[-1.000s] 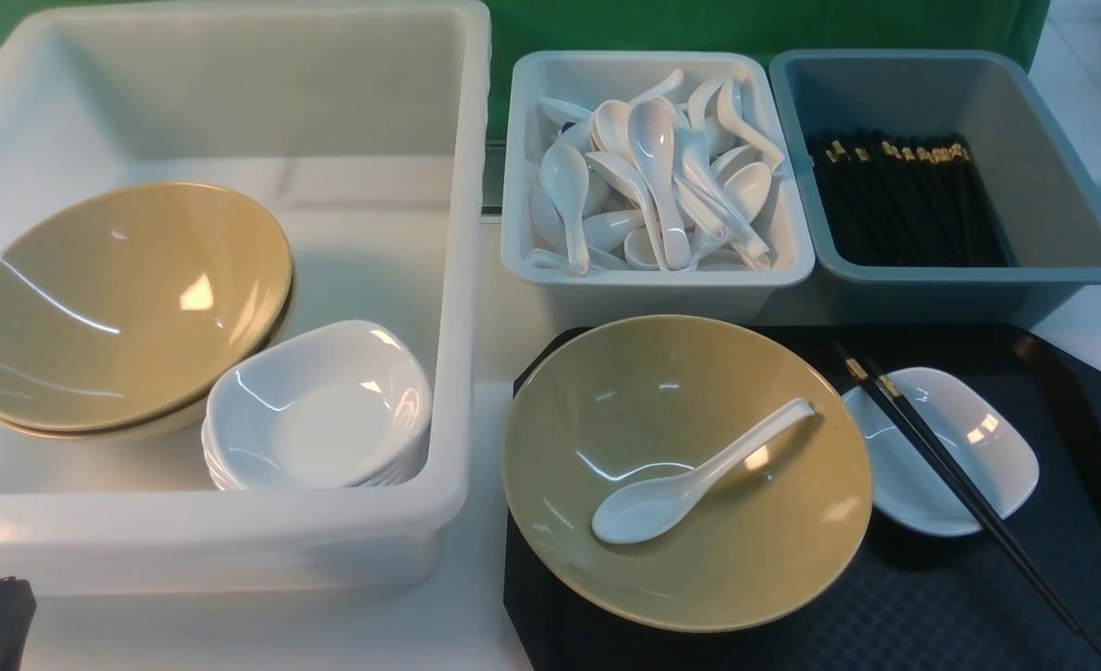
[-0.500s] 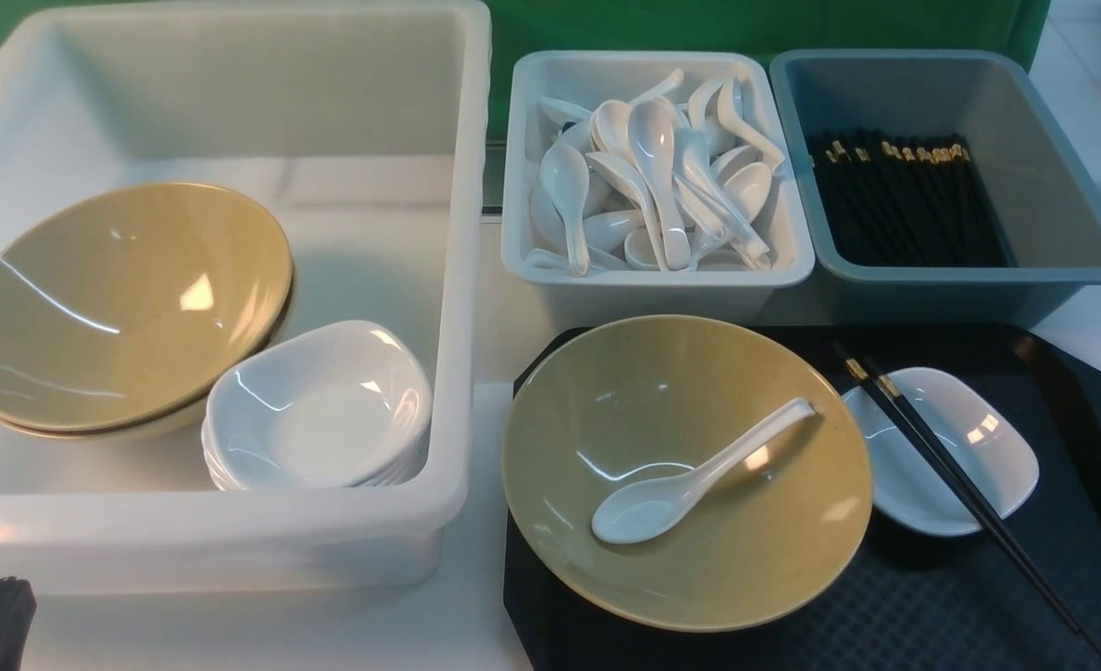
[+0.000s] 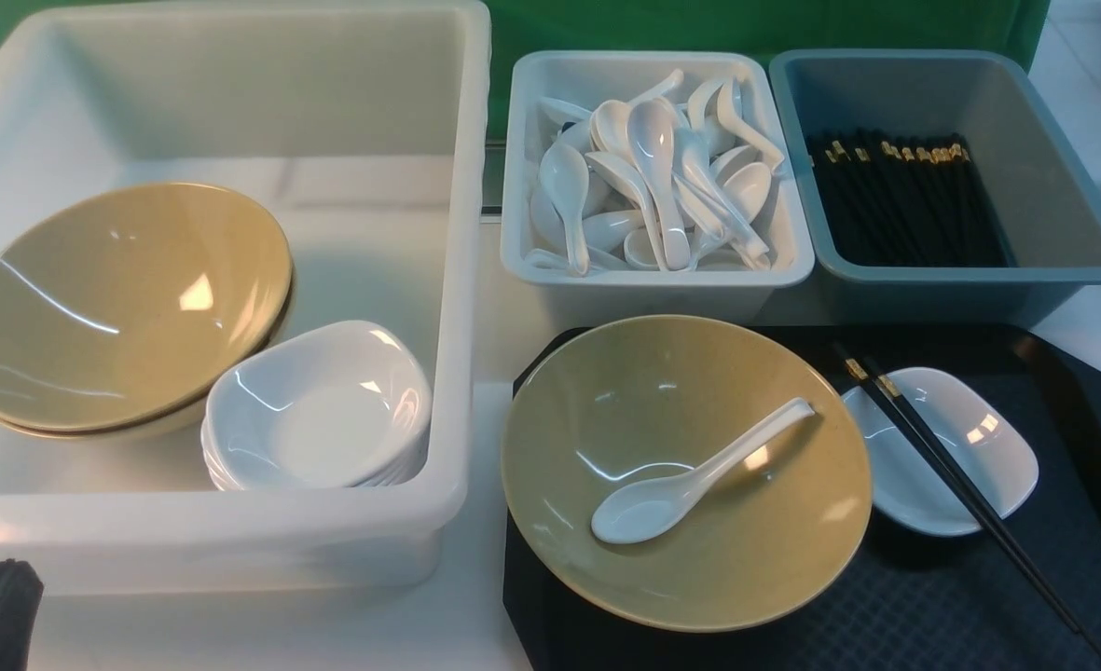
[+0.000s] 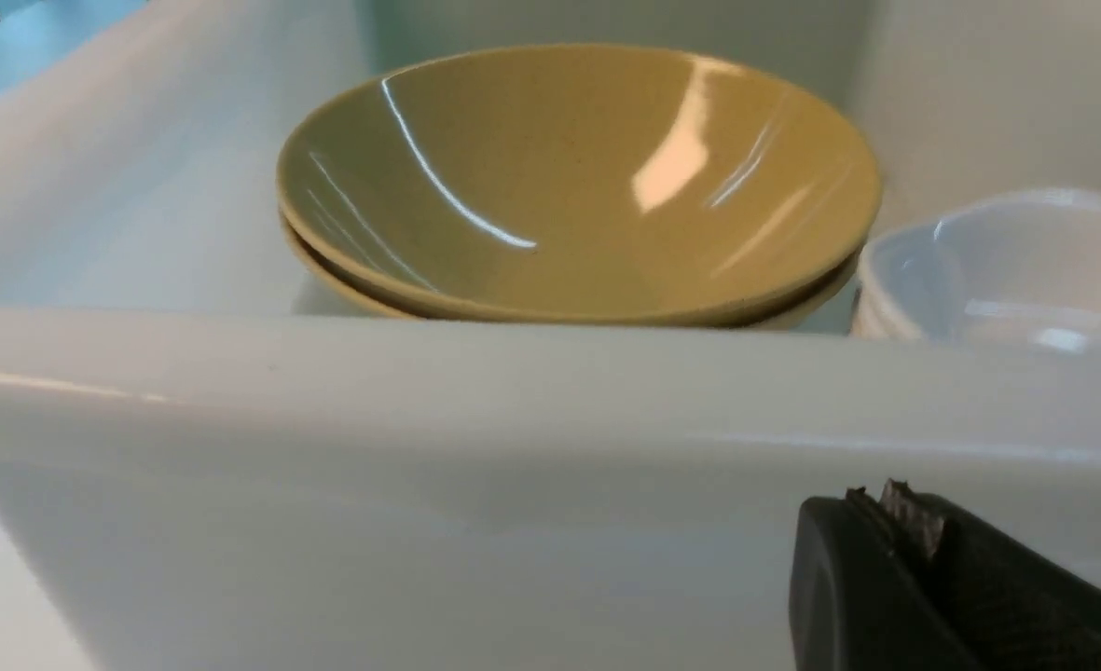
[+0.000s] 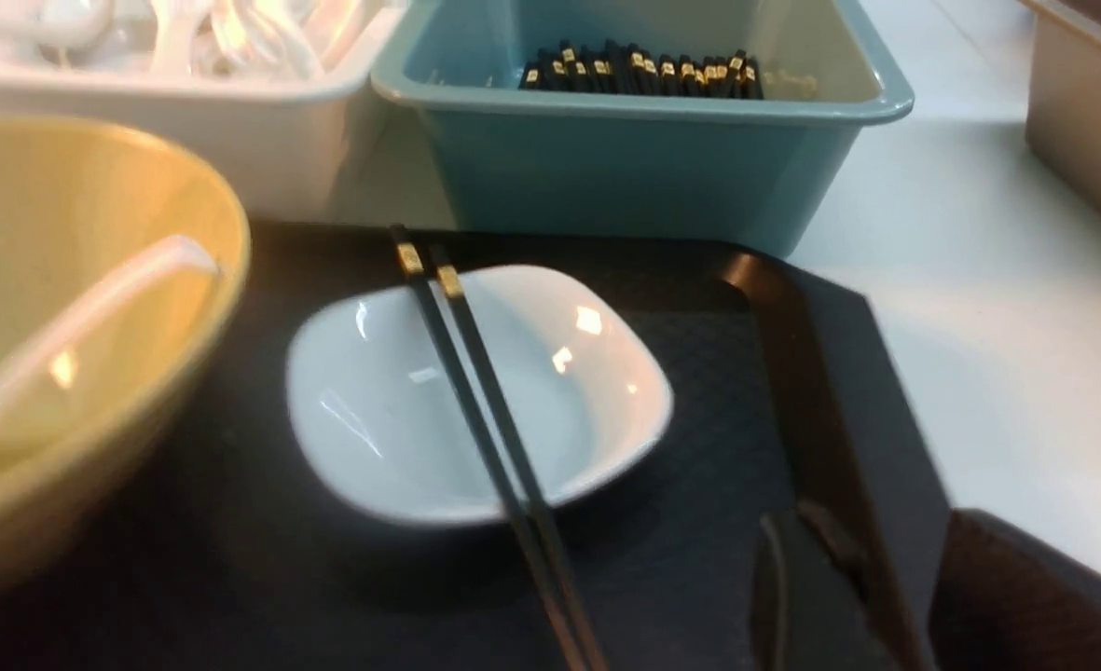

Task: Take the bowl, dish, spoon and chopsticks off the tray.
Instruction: Use the right arm to grab the chopsticks

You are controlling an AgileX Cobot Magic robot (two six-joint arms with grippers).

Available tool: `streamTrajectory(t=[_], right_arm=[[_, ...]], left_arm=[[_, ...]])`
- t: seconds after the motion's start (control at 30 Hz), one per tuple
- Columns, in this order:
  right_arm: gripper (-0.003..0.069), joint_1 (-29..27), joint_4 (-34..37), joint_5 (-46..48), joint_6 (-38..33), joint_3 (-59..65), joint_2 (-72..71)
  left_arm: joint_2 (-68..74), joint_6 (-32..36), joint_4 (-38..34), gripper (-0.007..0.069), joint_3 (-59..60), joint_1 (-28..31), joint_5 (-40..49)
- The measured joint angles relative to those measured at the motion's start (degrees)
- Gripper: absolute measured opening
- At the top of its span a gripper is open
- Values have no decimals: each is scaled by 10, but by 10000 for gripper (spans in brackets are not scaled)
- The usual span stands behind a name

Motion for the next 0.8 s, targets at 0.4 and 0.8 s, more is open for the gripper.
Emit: streamTrajectory(t=[0.4, 0.8], right_arm=[[238, 0, 138, -48, 400, 0, 0], [238, 13, 140, -31, 283, -22, 0]], left_arm=[[0, -260, -511, -11, 0, 0, -76], [0, -68, -483, -11, -73, 0, -3]])
